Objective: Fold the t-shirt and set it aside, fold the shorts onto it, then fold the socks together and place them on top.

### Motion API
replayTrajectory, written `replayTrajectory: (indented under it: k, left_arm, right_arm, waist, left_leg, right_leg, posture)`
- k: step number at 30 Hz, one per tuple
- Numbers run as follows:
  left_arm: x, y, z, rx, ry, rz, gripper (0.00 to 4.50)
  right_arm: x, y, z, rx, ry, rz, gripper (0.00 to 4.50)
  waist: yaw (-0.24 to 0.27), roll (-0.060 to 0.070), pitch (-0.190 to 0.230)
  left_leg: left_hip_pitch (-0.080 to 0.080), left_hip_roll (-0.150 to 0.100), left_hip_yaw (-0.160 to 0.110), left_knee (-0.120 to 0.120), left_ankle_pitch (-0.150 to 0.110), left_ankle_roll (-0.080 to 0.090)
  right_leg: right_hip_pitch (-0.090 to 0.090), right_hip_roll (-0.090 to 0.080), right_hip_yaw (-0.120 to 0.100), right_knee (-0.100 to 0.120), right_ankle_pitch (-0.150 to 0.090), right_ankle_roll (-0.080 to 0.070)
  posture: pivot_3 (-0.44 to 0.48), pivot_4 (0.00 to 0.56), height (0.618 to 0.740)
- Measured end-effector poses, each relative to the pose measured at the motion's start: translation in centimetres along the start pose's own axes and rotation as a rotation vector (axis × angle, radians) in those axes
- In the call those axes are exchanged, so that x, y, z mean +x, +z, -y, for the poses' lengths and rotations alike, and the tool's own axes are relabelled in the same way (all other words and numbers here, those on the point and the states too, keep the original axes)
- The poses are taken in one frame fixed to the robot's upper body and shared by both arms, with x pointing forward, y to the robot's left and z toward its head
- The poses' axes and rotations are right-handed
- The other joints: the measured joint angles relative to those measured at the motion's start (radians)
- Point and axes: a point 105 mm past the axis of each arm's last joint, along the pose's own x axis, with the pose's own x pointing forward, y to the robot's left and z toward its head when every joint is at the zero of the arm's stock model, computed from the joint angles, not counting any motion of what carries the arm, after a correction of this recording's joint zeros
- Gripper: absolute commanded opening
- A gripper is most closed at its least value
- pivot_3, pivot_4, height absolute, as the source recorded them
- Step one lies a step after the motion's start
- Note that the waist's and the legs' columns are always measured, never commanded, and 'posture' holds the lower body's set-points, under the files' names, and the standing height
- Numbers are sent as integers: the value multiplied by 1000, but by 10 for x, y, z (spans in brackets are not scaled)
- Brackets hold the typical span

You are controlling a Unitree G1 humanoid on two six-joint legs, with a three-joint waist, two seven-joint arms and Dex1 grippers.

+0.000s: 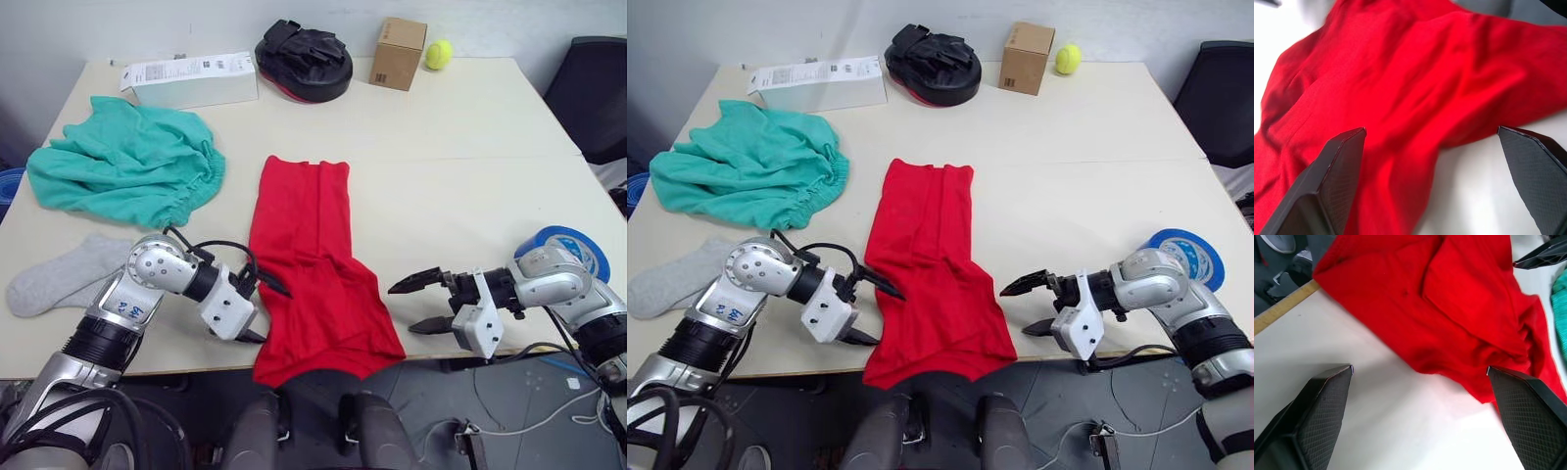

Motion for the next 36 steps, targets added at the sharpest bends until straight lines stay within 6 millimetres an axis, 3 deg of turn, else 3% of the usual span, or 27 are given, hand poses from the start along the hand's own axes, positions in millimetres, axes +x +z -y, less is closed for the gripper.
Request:
replayTrajectory:
  k: [4,13,15,17,27,30,36]
  left_arm:
    - [2,1,2,41,-26,8,3606]
    - [15,-1,11,51,-84,17,630]
    - [17,-1,12,49,-93,16,9]
    - [16,-2,14,42,-95,16,0]
    - [15,0,22,-99,-61,39,0]
    - [12,3,27,-164,-59,45,0]
    - [-3,16,45,-414,-84,93,0]
  right_arm:
    - [10,3,5,-34,-23,23,4500]
    - [22,7,4,-102,-24,40,4500]
    - [23,7,4,-101,-28,43,4094]
    - [25,8,1,-87,-19,50,3552]
    - [39,17,-11,23,52,94,18]
    - [39,24,-7,99,42,113,18]
    - [28,53,2,477,82,216,18]
  waist:
    - [-1,0,0]
    - [1,0,-1]
    - [1,0,-2]
    - [-2,0,-2]
    - [-4,1,-1]
    - [-3,3,0]
    - [2,4,0]
  left_leg:
    - [1,0,0,0,0,0]
    - [17,0,-2,-3,-4,0]
    - [17,1,-2,-3,-5,0]
    - [17,1,-2,-3,-5,-1]
    - [16,1,-2,-4,-6,-1]
    - [15,1,-2,-4,-6,-1]
    - [13,2,-4,-4,-8,2]
  right_leg:
    - [1,0,0,1,0,0]
    - [16,0,0,-3,0,-1]
    - [16,0,0,-3,0,-1]
    - [16,0,0,-3,-1,-1]
    - [15,0,0,-2,-2,-2]
    - [14,0,0,-3,-2,-2]
    - [15,-1,-1,-8,-2,-3]
  posture:
    - [0,150,740]
    - [0,150,740]
    - [0,150,740]
    - [0,150,740]
    - [0,150,740]
    - [0,150,740]
    - [0,150,740]
